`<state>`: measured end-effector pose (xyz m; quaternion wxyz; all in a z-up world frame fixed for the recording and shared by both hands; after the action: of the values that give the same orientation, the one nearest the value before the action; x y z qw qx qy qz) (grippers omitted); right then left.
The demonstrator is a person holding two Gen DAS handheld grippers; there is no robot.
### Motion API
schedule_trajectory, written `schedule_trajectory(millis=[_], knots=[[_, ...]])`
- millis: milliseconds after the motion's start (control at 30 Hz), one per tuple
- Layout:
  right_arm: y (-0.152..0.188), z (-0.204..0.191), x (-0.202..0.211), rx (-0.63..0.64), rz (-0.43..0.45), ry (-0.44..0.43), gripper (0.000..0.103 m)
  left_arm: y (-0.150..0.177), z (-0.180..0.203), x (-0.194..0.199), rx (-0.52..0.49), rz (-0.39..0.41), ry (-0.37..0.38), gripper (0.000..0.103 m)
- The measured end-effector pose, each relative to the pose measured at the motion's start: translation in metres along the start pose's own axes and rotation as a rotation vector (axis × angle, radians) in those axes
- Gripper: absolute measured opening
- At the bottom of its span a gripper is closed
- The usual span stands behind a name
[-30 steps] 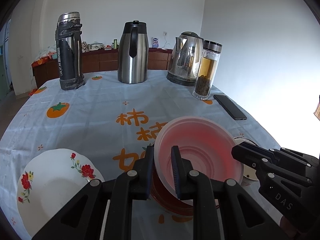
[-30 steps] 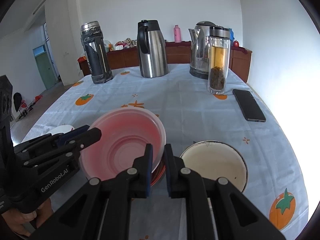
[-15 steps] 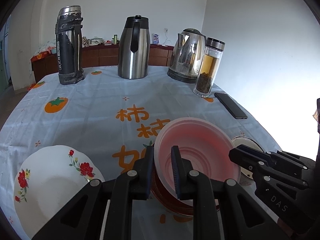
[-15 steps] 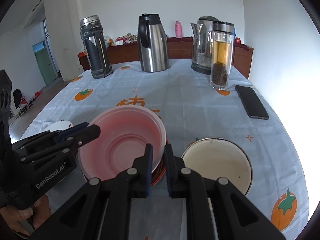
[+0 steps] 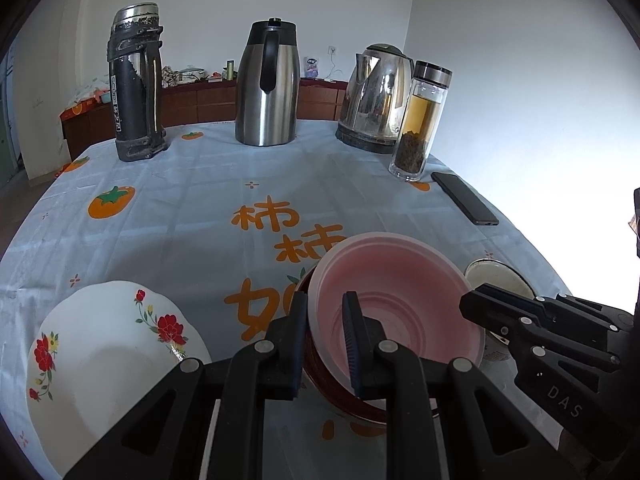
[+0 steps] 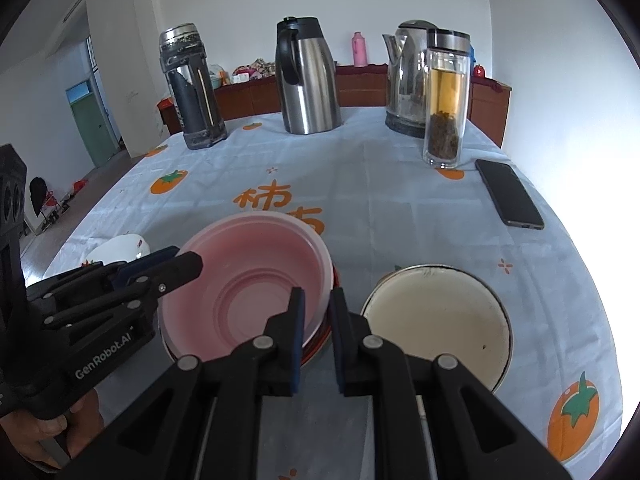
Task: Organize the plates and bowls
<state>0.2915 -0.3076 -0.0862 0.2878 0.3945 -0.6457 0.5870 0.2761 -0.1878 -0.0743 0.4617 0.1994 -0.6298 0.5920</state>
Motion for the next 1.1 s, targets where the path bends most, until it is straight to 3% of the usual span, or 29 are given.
schedule_trajectory(millis=[1100], knots=[[-0.0001, 0.0022, -0.0035, -0.011, -0.002, -0.003, 0.014, 0.0039, 0.0008, -0.007, -0.014, -0.019, -0.006, 0.019]])
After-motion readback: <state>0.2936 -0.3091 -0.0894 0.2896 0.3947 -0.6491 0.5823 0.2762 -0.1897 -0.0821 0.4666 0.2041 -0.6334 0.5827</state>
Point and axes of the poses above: each gripper's, at about its wrist camera, not at the fingertips, and x roughly against the way its jaws point, z to its right, y to its underside, the point moved 7 cm from there along -x, roughly the way its jaws point, and after that the axes turned 15 degrees about -z, right-handed, at the moved point
